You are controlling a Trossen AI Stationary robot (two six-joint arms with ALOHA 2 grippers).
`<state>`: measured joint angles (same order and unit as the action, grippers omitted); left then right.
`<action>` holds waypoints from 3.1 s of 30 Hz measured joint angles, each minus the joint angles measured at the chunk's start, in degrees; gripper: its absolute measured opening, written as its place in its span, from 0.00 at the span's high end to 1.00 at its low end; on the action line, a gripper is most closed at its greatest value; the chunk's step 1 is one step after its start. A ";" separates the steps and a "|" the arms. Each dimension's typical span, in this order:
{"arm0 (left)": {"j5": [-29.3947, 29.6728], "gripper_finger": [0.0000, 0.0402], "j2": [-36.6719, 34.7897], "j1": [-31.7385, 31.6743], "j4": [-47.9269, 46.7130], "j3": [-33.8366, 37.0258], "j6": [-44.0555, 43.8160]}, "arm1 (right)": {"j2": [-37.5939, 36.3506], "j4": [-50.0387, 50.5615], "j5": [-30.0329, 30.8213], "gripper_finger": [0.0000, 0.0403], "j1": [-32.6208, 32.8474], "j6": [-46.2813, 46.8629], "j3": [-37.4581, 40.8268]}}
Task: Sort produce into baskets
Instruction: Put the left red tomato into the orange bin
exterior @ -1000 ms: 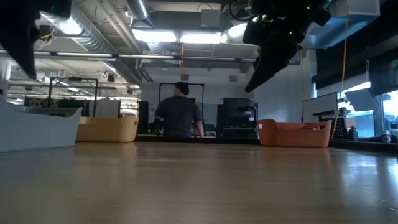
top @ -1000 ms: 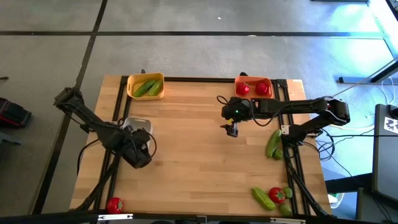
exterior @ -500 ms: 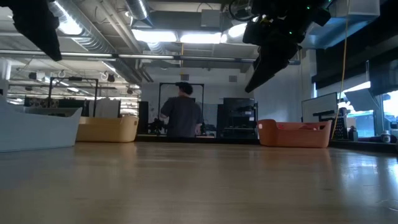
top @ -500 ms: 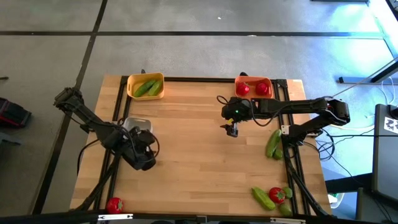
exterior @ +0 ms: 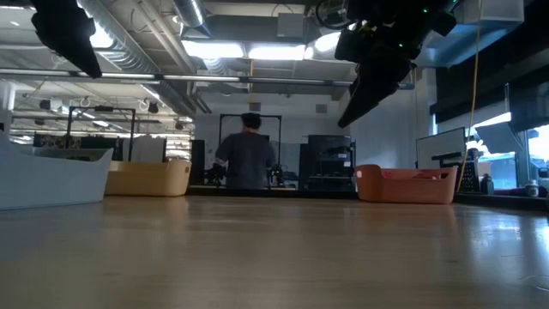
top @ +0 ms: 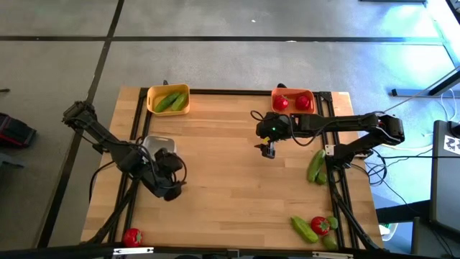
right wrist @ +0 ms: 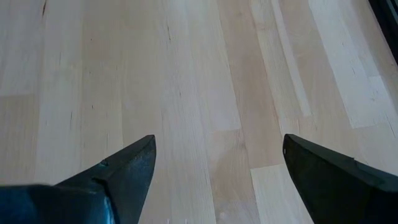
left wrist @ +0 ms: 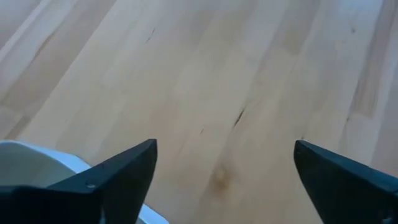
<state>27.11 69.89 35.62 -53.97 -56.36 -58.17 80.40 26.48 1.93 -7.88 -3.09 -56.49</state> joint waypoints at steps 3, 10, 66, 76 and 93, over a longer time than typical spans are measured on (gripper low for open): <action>-0.01 0.01 0.00 0.02 0.14 0.00 1.30 | 0.00 0.02 0.00 0.16 0.00 0.00 0.00; -2.70 0.01 0.00 0.08 0.64 0.02 -5.20 | 0.00 0.31 -0.01 0.16 0.00 0.42 0.00; -26.35 0.11 21.11 11.64 4.80 -10.60 -12.36 | 0.00 0.75 1.99 0.16 0.00 -0.45 -0.02; -34.61 0.11 21.07 17.82 4.47 -10.60 -26.37 | 0.00 0.66 1.98 0.16 0.00 -1.85 -0.02; -46.61 0.11 27.17 24.10 1.60 -10.60 -21.51 | 0.00 0.61 1.99 0.16 0.00 -2.14 -0.02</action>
<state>-19.51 97.06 59.72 -52.37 -66.96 -79.67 80.40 27.09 3.92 -7.88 -5.23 -56.51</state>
